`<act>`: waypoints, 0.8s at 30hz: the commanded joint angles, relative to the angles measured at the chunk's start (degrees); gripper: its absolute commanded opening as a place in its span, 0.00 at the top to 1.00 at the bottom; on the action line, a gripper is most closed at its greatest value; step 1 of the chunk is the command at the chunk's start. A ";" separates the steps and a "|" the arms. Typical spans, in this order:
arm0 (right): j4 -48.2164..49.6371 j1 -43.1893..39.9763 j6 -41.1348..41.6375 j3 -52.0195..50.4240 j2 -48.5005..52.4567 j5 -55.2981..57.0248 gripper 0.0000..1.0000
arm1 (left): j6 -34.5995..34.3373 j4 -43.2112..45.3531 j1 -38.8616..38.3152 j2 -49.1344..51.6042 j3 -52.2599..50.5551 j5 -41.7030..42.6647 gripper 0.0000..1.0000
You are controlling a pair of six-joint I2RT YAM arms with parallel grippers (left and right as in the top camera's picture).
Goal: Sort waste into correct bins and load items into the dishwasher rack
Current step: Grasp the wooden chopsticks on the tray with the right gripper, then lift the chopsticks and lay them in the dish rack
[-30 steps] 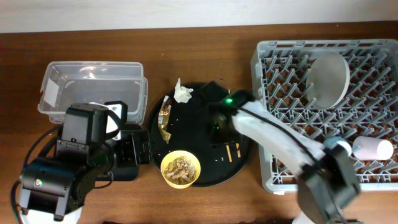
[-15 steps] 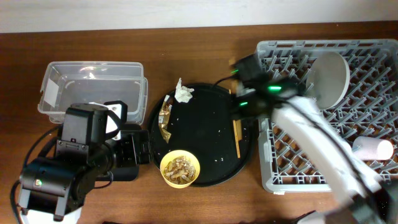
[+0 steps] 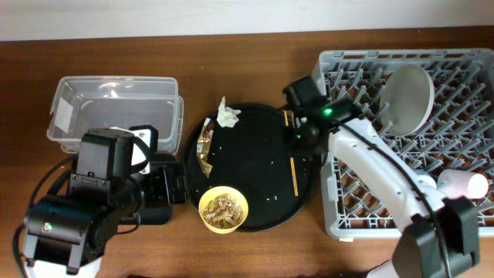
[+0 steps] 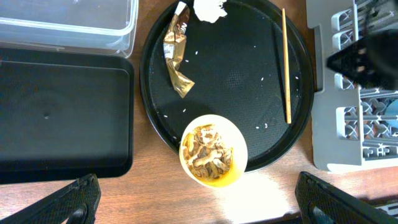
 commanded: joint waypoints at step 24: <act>-3.63 -14.45 -7.21 8.63 -15.45 -0.24 0.34 | -0.17 0.00 0.09 -0.24 0.11 -0.26 0.00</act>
